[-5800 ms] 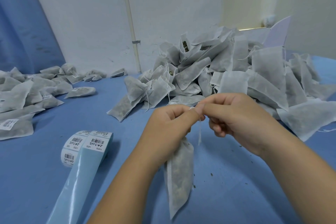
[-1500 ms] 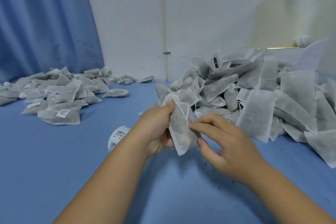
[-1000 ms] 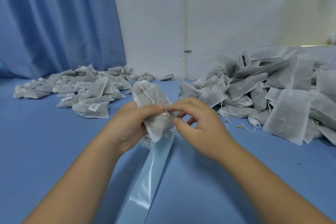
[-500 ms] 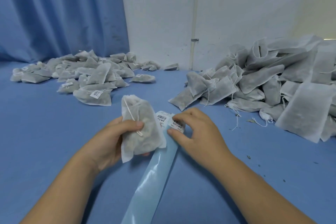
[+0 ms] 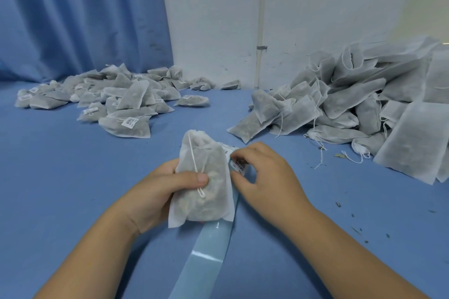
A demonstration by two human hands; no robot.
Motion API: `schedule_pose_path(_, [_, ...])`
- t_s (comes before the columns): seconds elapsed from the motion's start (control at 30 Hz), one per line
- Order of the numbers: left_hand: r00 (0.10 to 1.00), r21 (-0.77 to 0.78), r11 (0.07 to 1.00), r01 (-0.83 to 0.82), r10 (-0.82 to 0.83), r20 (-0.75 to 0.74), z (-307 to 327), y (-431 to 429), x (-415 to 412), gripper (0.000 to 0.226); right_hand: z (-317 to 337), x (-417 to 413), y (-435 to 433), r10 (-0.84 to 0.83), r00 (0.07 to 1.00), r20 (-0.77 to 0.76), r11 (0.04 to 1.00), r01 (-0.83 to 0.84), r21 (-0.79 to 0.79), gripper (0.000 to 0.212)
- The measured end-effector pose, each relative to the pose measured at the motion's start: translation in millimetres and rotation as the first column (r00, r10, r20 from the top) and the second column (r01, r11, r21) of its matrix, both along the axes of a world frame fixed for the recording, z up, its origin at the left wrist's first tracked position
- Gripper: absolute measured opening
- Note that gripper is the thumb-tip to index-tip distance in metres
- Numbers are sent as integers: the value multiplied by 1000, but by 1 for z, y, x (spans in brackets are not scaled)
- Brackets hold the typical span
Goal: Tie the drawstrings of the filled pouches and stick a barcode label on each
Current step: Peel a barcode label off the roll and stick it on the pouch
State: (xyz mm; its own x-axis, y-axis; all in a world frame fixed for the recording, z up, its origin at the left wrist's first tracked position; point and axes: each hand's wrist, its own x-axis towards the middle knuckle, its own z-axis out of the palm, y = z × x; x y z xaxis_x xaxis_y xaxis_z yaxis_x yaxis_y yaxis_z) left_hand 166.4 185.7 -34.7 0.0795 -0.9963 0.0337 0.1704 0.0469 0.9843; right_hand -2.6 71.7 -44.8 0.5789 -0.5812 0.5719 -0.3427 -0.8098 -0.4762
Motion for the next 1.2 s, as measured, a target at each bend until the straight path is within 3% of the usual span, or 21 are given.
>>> schedule_pose_path(0.17, [1000,17,1000,-2,2,20,0,1,-3,26,0,0,-2,-34,999,32,999,33,27,24])
schedule_pose_path(0.37, [993,64,998,14,-22,117,1,2,-7,58,-3,2,-2,-32,993,117,989,15,145,20])
schedule_pose_path(0.53, [994,55,998,39,-45,100,3,4,-12,15,-3,3,-1,-33,963,266,924,-72,375,26])
schedule_pose_path(0.77, [995,16,999,50,-51,91,6,2,-18,16,-2,4,0,-45,948,316,906,-95,413,32])
schedule_pose_path(0.97, [989,41,999,18,-24,145,3,3,-15,21,-1,3,-1,-71,976,206,936,-6,352,14])
schedule_pose_path(1.2, [982,48,999,17,-26,185,2,4,-16,22,4,-1,2,-139,942,306,702,-125,701,15])
